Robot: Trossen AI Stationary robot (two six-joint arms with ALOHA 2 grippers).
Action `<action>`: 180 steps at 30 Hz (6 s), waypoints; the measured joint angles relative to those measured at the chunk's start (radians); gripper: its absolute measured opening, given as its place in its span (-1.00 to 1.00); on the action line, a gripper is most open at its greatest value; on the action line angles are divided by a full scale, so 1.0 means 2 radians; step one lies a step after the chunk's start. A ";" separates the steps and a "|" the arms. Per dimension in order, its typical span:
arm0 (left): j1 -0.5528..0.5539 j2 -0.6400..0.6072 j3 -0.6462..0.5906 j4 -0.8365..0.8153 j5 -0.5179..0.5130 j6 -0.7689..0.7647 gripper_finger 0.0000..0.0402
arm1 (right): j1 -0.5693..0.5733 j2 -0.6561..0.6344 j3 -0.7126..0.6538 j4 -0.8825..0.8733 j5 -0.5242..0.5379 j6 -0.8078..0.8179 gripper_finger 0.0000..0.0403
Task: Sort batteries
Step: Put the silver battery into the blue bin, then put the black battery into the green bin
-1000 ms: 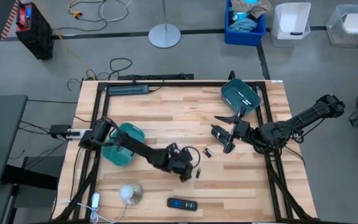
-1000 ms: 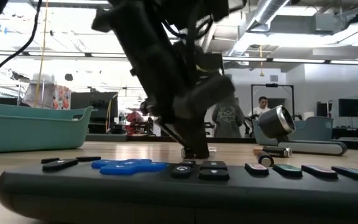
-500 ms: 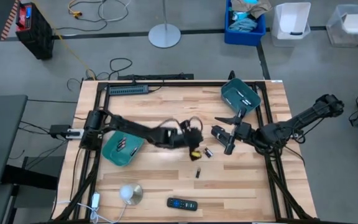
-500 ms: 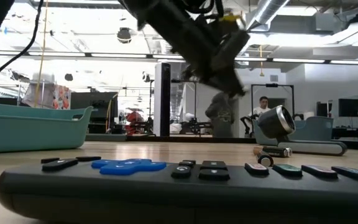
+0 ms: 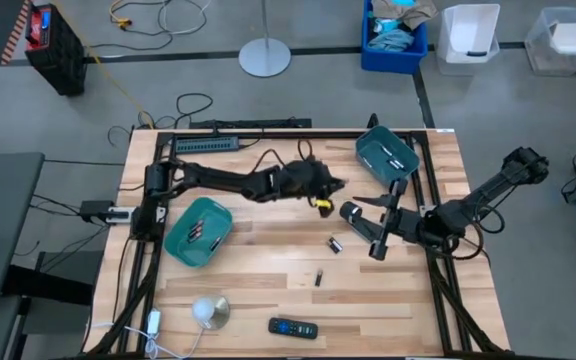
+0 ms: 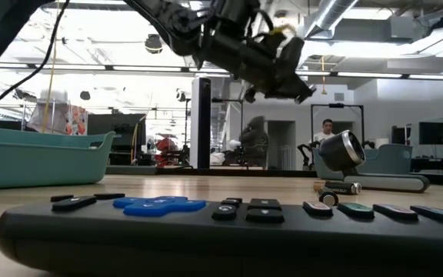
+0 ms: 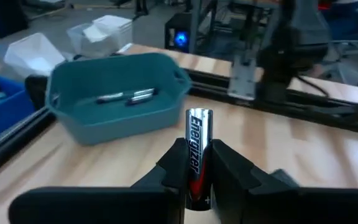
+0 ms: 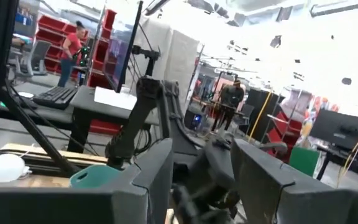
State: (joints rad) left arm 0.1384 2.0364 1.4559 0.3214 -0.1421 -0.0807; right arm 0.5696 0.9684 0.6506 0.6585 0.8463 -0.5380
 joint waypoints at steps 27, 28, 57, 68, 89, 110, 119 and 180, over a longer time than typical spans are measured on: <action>0.103 0.322 0.451 -0.073 0.061 -0.036 -0.79 | -0.022 0.000 0.000 0.013 -0.002 -0.051 -0.12; 0.106 0.324 0.447 -0.056 0.061 -0.039 -0.79 | -0.023 0.000 0.000 0.012 -0.002 -0.051 -0.12; 0.146 0.350 0.448 -0.021 0.124 -0.125 -0.79 | -0.046 0.000 0.000 0.017 -0.006 -0.054 -0.12; 0.144 0.349 0.450 -0.024 0.103 -0.136 -0.79 | -0.054 0.000 0.000 0.017 -0.007 -0.055 -0.12; 0.144 0.349 0.450 -0.035 0.090 -0.140 -0.72 | -0.054 0.000 0.000 0.017 -0.007 -0.055 -0.12; 0.144 0.349 0.450 -0.035 0.092 -0.145 -0.40 | -0.054 0.000 0.000 0.014 -0.008 -0.055 -0.12; 0.144 0.341 0.450 -0.037 0.124 -0.130 -0.39 | -0.049 0.000 0.000 -0.001 -0.006 -0.051 -0.12; -0.134 -0.521 -0.446 0.025 -0.047 0.040 -1.00 | -0.056 0.322 0.234 -0.490 -0.207 0.312 -0.02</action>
State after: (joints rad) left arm -0.1299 0.9942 0.5644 0.3704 -0.2354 -0.0012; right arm 0.4569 1.6130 1.1181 -0.3211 0.4327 0.0868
